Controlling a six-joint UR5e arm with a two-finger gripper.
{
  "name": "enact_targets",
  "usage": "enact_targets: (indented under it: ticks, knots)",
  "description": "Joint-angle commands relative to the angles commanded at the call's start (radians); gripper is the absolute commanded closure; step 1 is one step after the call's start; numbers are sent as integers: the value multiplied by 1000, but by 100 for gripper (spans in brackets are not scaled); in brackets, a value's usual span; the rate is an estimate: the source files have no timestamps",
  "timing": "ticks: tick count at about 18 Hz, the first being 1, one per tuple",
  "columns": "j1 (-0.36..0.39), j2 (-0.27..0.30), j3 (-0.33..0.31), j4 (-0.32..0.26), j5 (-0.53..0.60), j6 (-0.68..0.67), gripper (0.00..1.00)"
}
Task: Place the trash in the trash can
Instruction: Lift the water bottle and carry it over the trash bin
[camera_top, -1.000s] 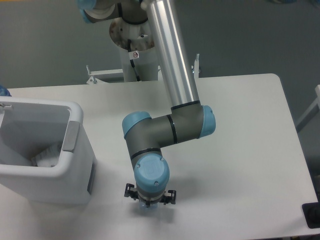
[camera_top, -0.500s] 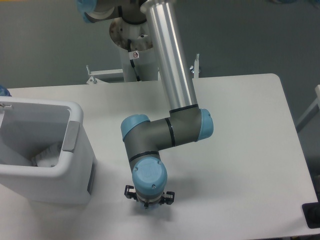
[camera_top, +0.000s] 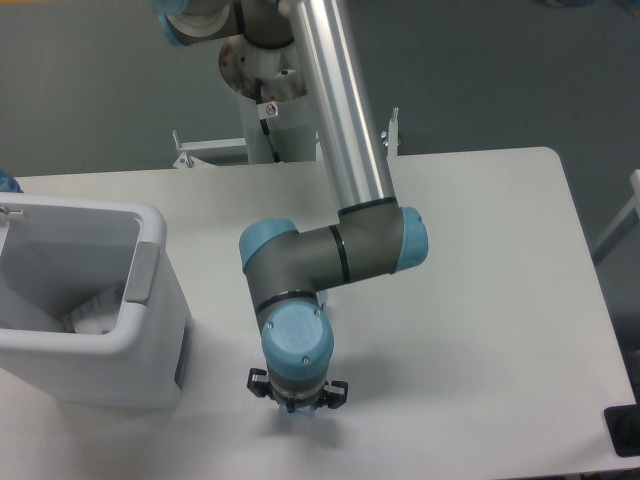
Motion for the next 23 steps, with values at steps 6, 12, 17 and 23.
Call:
enact_targets:
  ticks: [6, 12, 17, 23]
  knots:
    - [23, 64, 11, 26, -38, 0, 64]
    - [77, 159, 14, 109, -184, -9, 64]
    - [89, 204, 26, 110, -268, -6, 64]
    - [94, 281, 58, 120, -460, -6, 64]
